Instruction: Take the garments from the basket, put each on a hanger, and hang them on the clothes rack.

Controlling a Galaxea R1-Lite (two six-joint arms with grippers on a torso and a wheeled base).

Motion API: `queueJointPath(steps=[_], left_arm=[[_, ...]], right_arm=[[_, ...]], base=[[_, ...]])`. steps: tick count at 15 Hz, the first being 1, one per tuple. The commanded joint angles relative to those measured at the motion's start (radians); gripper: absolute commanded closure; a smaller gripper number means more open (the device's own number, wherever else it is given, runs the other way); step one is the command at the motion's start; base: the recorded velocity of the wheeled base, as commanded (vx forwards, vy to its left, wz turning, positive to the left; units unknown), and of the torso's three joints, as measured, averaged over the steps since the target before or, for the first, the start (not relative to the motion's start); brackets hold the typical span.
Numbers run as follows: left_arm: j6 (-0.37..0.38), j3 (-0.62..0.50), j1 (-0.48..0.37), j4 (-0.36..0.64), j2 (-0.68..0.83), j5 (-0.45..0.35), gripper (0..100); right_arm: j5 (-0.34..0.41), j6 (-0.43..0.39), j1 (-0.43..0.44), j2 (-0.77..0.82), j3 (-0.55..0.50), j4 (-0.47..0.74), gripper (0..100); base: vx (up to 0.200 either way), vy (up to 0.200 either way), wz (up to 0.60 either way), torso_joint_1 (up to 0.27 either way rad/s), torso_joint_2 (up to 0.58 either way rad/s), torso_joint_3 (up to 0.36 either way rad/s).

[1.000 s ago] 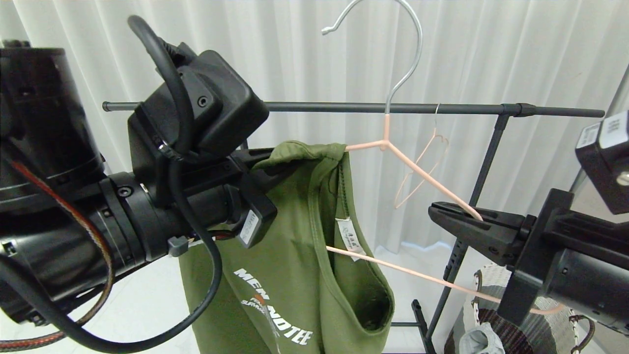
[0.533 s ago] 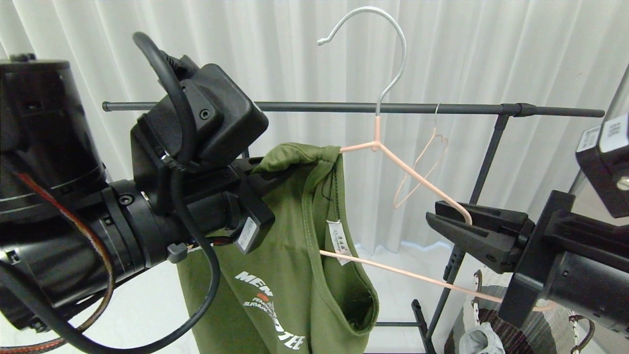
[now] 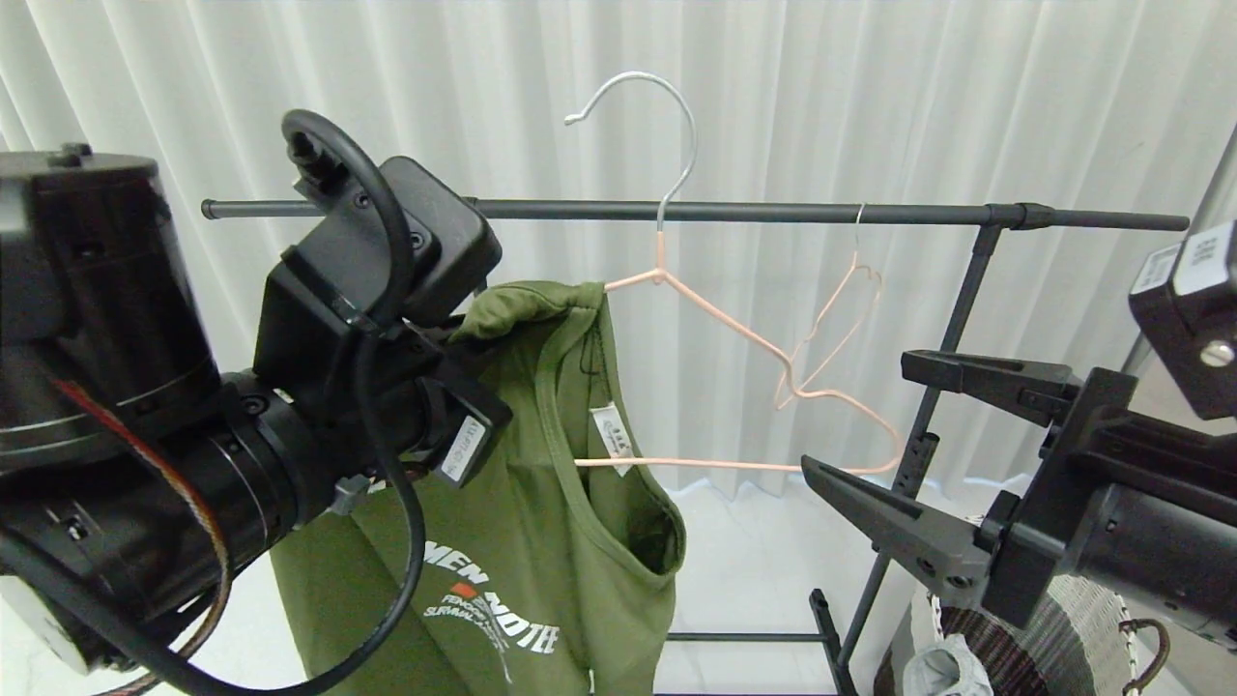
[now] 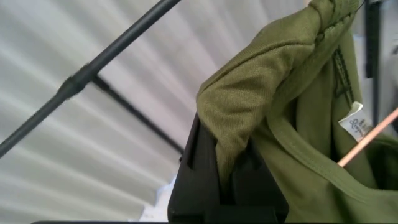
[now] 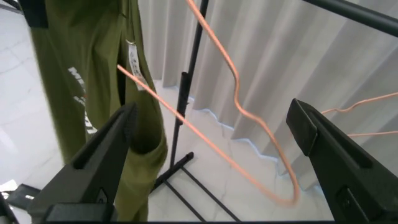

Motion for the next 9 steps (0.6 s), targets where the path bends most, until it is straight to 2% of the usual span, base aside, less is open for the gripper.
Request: queueJointPath(steps=[1,2,5,8,9], left_arm=[[-0.041,-0.01,-0.001,-0.001,0.003,0.025,100],[-0.098,-0.019,-0.004,-0.001,0.005,0.031,100],[-0.181,-0.022,-0.034,-0.018,-0.009,0.028,100],[-0.199,-0.019,-0.059,-0.144,0.011,0.028,100],[-0.199,-0.02,-0.059,-0.147,0.011,0.028,100]], right_arm=[[0.0,-0.002,-0.001,0.002,0.01,-0.001,0],[0.0,-0.002,0.002,0.003,0.014,-0.001,0],[0.002,-0.002,0.016,0.023,0.013,0.001,0],[0.002,0.012,0.036,0.081,0.008,-0.004,0],[0.002,0.012,0.036,0.083,0.008,-0.004,0]], base=[[0.0,0.0,0.0,0.0,0.0,0.0],[0.0,0.0,0.0,0.0,0.0,0.0],[0.0,0.0,0.0,0.0,0.0,0.0],[0.0,0.0,0.0,0.0,0.0,0.0],[0.0,0.0,0.0,0.0,0.0,0.0]])
